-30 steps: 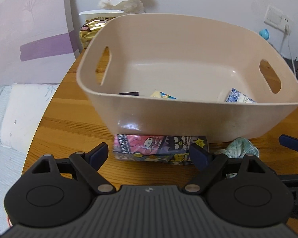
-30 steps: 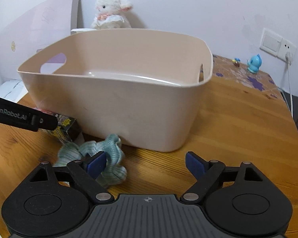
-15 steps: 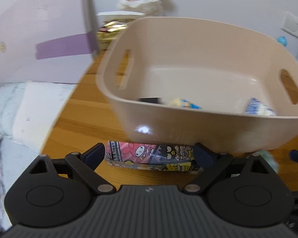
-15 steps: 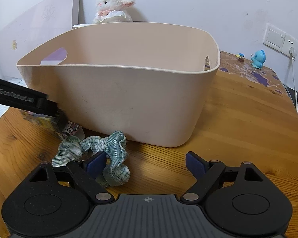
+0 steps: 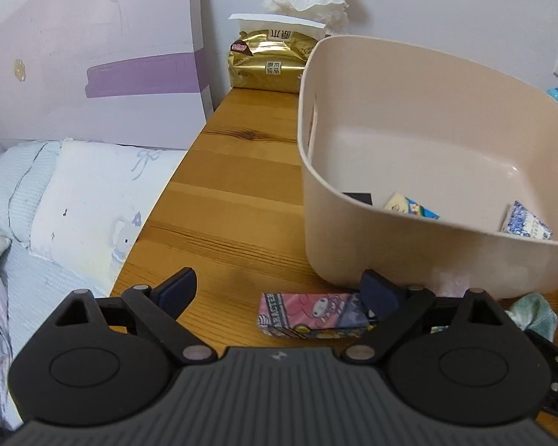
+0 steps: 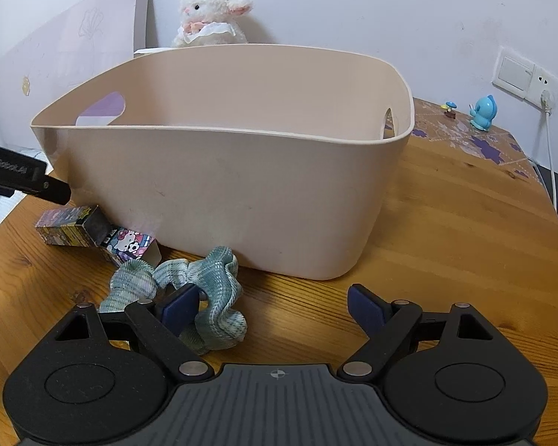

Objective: Organize objects
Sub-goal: 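Grasp the long character box with the left tool while the right tool grasps the green scrunchie, then lower the character box into the basket with the left tool while the right tool drops the scrunchie in, then grasp the small Hello Kitty box with the left tool while the right tool grasps the wooden clothespin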

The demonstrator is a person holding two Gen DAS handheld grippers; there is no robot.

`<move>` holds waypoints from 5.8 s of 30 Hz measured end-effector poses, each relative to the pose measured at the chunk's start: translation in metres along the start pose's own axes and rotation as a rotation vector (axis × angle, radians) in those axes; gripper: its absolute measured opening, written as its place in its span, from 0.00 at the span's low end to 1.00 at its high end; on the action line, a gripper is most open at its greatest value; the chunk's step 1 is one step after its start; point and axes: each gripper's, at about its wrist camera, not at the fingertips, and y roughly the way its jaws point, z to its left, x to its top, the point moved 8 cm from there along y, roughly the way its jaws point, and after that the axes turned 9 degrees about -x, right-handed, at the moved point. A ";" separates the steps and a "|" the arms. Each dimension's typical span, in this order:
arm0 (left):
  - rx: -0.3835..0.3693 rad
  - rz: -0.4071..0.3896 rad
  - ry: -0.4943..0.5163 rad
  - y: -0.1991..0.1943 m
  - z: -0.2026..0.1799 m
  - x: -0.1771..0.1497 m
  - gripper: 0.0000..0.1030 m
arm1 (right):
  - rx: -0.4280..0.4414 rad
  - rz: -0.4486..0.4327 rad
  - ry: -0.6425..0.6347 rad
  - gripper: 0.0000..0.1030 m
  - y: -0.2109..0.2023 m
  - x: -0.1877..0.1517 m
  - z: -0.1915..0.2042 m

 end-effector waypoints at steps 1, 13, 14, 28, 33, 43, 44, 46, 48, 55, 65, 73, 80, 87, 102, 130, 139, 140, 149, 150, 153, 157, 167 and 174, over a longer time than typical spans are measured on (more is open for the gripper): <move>0.009 -0.002 0.007 0.001 0.000 0.000 0.93 | -0.001 0.000 0.001 0.86 0.000 0.001 0.000; -0.010 0.125 0.077 0.030 -0.001 -0.028 0.92 | -0.006 0.005 -0.001 0.86 0.001 0.002 -0.002; -0.019 0.128 0.091 0.028 -0.003 -0.030 0.92 | -0.006 0.005 0.000 0.86 0.001 0.001 -0.002; 0.006 0.085 -0.055 -0.003 -0.004 -0.041 0.92 | 0.021 0.021 -0.024 0.82 0.007 -0.006 0.014; -0.079 0.164 -0.228 0.004 -0.010 -0.054 0.92 | 0.020 0.024 -0.040 0.80 0.008 -0.011 0.017; -0.041 0.135 -0.136 -0.003 -0.024 -0.055 0.45 | 0.037 0.037 -0.055 0.37 0.003 -0.016 0.019; -0.038 0.130 -0.129 -0.005 -0.023 -0.056 0.36 | 0.037 0.037 -0.058 0.30 0.002 -0.016 0.020; -0.043 0.121 -0.125 -0.012 -0.017 -0.059 0.24 | 0.036 0.033 -0.064 0.20 0.000 -0.016 0.022; -0.062 0.115 -0.131 -0.013 -0.014 -0.063 0.24 | 0.039 0.027 -0.065 0.17 -0.003 -0.017 0.022; -0.088 0.097 -0.108 -0.021 -0.012 -0.069 0.24 | 0.076 -0.009 0.008 0.14 -0.026 -0.011 0.009; -0.145 0.003 -0.008 -0.066 -0.028 -0.052 0.24 | 0.124 -0.098 0.069 0.12 -0.075 0.013 -0.017; -0.163 -0.142 0.079 -0.107 -0.051 -0.003 0.24 | 0.104 -0.249 0.084 0.12 -0.116 0.068 -0.032; -0.142 -0.198 0.138 -0.096 -0.072 0.042 0.24 | 0.067 -0.289 0.126 0.12 -0.104 0.113 -0.047; -0.106 -0.166 0.146 -0.047 -0.086 0.075 0.24 | 0.018 -0.237 0.110 0.12 -0.058 0.131 -0.037; -0.109 -0.015 0.210 0.034 -0.099 0.069 0.26 | -0.063 -0.074 0.028 0.31 0.005 0.105 -0.019; -0.124 -0.132 0.261 -0.069 -0.064 0.001 0.87 | -0.028 -0.200 0.057 1.00 -0.100 0.044 -0.012; -0.110 -0.052 0.235 -0.037 -0.042 -0.042 0.87 | -0.005 -0.041 0.053 1.00 -0.056 -0.017 0.008; -0.106 -0.047 0.230 -0.034 -0.039 -0.045 0.87 | 0.004 -0.026 0.062 1.00 -0.051 -0.021 0.011; -0.084 -0.025 0.179 -0.016 -0.016 -0.052 0.87 | -0.050 -0.030 0.042 1.00 -0.021 -0.030 0.047; -0.084 -0.024 0.174 -0.014 -0.014 -0.051 0.87 | -0.061 -0.030 0.036 1.00 -0.016 -0.030 0.049; -0.091 -0.019 0.165 -0.009 -0.012 -0.050 0.87 | -0.103 -0.004 0.011 1.00 0.000 -0.032 0.052; -0.131 -0.023 0.166 -0.005 -0.018 -0.049 0.87 | -0.108 -0.004 0.003 1.00 0.001 -0.038 0.046; -0.229 -0.019 0.173 0.004 -0.053 -0.049 0.87 | -0.141 0.006 0.042 0.92 0.002 -0.045 0.008; -0.262 -0.029 0.165 0.011 -0.073 -0.046 0.87 | -0.083 -0.011 0.047 0.87 0.007 -0.036 0.009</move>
